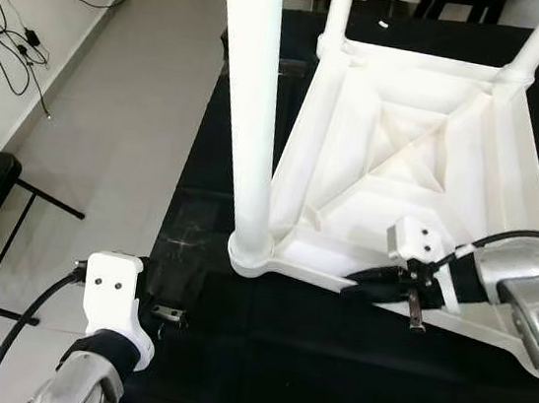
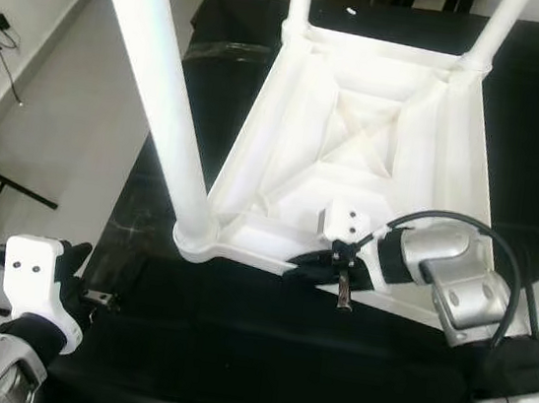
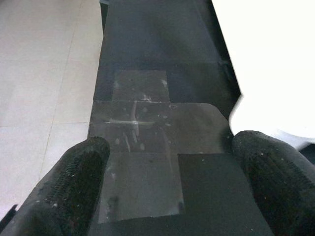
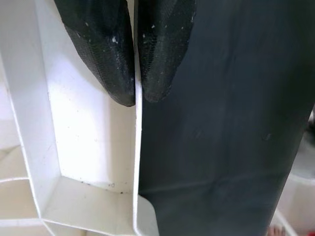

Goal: Building children table

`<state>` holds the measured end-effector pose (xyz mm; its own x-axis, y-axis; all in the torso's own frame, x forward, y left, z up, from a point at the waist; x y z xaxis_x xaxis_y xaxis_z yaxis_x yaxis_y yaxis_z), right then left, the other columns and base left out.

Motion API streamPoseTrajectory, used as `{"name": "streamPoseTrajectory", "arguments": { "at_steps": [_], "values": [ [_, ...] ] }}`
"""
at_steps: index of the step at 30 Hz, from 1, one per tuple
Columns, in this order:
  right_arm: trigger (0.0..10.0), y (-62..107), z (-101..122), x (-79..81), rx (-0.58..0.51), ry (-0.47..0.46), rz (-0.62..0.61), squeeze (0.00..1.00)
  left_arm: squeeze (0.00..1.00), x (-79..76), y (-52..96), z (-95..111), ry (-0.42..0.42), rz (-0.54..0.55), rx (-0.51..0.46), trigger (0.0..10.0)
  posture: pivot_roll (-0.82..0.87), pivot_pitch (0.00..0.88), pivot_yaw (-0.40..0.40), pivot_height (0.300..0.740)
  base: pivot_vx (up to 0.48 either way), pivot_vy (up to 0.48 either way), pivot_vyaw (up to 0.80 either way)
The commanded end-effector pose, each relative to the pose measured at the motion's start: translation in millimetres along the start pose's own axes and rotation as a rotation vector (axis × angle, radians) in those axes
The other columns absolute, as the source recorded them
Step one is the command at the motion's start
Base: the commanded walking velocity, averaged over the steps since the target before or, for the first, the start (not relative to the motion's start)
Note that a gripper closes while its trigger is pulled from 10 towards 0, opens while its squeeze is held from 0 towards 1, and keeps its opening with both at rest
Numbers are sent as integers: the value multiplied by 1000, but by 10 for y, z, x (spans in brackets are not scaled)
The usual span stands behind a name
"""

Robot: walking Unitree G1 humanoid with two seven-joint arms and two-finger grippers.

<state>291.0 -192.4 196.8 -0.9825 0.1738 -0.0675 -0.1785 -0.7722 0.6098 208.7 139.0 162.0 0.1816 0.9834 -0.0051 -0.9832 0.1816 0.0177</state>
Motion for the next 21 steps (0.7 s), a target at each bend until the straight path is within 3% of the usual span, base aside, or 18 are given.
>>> {"name": "streamPoseTrajectory", "arguments": {
  "at_steps": [1,5,13,21],
  "values": [
    [0,-195,101,348,3,140,276,0,0,32,19,-82,-7,0,42,10000,-32,211,83,740,0,0,0],
    [0,-203,73,527,6,144,337,0,0,34,7,-84,-9,-4,42,10000,-36,212,88,740,0,0,0],
    [0,-156,77,693,-2,147,402,0,0,40,-1,-84,-10,-9,42,10000,-38,212,95,740,0,0,0],
    [0,-163,90,878,45,224,485,0,0,55,-8,-79,-17,-13,42,10000,-34,209,104,740,0,0,0]
  ]
}}
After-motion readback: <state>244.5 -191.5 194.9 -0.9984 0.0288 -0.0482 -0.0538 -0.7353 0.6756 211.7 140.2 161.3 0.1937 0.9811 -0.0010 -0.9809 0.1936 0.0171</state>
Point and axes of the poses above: a point about 5 cm out from each wrist's last joint towards the gripper, its own y axis pointing back from the gripper into the wrist, its own z axis along the axis of the wrist's last joint, x = y × z, the point moved 2 cm from there along -y, pointing out of the wrist towards the gripper, and after that the axes turned 9 degrees about -y, right-handed, at the moved point
